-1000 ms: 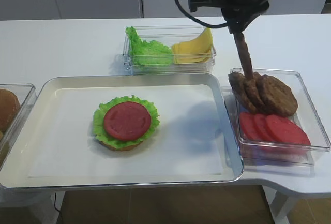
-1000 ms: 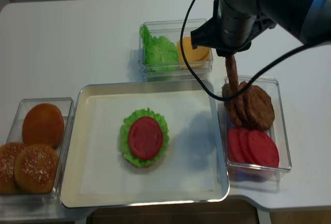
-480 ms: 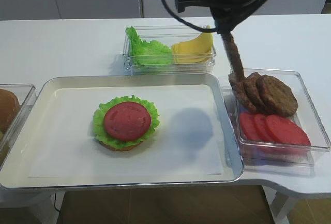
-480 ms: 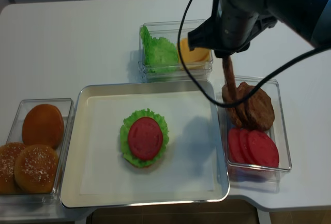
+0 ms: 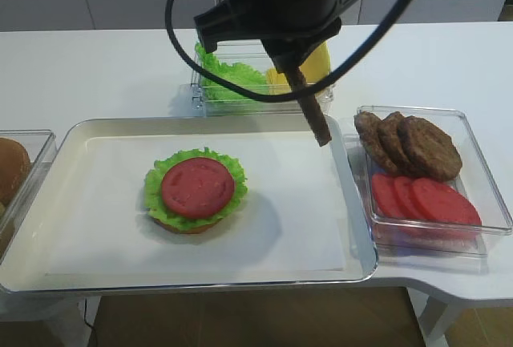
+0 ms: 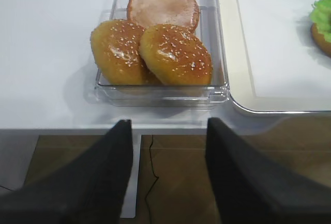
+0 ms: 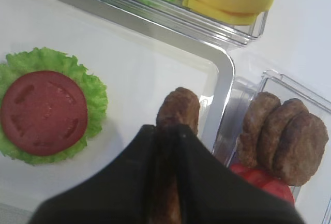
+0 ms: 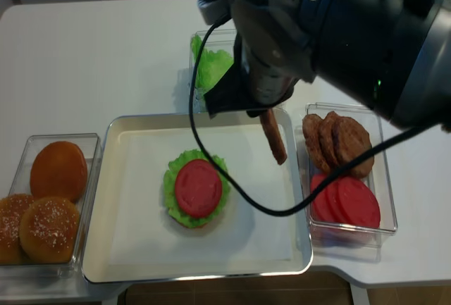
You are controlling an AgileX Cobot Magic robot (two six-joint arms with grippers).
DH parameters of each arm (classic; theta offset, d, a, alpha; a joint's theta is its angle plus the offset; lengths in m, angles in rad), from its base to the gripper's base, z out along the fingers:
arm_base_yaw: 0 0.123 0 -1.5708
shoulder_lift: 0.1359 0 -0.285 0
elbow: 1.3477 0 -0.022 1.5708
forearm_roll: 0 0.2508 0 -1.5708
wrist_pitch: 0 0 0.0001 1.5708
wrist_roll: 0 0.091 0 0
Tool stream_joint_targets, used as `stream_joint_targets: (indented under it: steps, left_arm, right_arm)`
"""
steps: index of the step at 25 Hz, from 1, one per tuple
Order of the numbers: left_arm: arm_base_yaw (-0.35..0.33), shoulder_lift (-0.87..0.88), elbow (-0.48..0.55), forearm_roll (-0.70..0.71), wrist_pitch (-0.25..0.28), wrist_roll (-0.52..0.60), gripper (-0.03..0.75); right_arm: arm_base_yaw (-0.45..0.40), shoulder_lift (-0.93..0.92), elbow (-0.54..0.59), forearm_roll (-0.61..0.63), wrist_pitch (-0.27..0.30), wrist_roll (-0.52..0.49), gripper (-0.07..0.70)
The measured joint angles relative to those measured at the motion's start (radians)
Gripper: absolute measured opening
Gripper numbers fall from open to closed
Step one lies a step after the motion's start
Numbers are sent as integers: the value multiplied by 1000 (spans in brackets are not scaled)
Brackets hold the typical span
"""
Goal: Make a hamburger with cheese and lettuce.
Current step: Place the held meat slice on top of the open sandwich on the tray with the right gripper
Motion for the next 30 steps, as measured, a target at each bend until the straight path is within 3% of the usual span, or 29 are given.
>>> stream_joint_targets:
  steps: [7, 17, 30]
  left_arm:
    - [0, 0, 0, 0, 0, 0, 344]
    - [0, 0, 0, 0, 0, 0, 344]
    - [0, 0, 0, 0, 0, 0, 344]
  right_arm:
    - [47, 28, -24, -2, 3, 6, 83]
    - [106, 174, -220, 2, 3, -33, 83]
    - [120, 273, -236, 12, 3, -80, 83]
